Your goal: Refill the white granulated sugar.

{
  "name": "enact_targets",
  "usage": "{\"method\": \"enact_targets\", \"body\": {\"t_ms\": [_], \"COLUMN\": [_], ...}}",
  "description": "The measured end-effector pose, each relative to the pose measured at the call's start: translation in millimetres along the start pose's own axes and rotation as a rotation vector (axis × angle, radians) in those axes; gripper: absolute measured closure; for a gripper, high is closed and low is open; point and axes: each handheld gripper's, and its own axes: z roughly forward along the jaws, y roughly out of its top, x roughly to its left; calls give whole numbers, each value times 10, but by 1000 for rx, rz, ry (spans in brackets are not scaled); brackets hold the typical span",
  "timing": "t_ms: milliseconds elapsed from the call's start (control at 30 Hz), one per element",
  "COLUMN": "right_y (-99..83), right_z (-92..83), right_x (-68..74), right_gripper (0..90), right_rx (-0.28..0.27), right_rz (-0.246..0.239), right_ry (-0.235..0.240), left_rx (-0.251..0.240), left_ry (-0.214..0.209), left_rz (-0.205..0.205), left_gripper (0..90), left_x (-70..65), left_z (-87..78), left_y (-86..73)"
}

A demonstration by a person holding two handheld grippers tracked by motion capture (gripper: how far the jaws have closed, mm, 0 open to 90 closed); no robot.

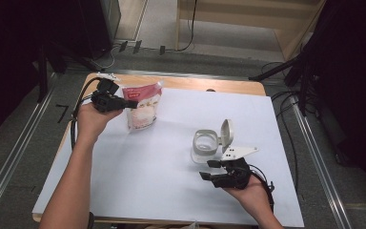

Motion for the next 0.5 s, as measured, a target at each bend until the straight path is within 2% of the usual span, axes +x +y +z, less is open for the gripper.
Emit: {"method": "enact_targets", "body": {"t_ms": [67,100,133,167,200,233,300,400,433,500], "right_y": [3,6,6,9,15,15,20,26,33,35], "right_z": [-2,1,1,3,6,6,11,7,6,6], "right_x": [-2,-4,-4,-2,9,9,23,40,44,44], "right_gripper": [470,470,470,471,472,472,472,468,467,467], "right_rx": [-5,-6,-6,-8,-10,-10,-12,-15,-25,-29], "right_rz": [-2,-2,-2,-4,-6,-6,-10,-7,-7,-10], "right_ry": [0,-1,-1,-1,-1,-1,-2,-6,-7,-8], "left_rx": [9,8,8,0,-11,-11,-32,-57,-54,-50], "left_ry": [-2,-26,-26,-46,-71,-71,-105,-128,-129,-124], "left_rz": [7,-2,-2,-10,-3,-3,-7,7,15,23], "left_gripper": [900,900,900,900,900,900,900,900,900,900], "left_x": [-36,-56,-56,-58,-80,-80,-146,-253,-327,-371], "left_z": [-8,-6,-6,-12,-42,-42,-111,-199,-250,-274], "left_y": [26,36,36,39,51,51,88,143,174,186]}}
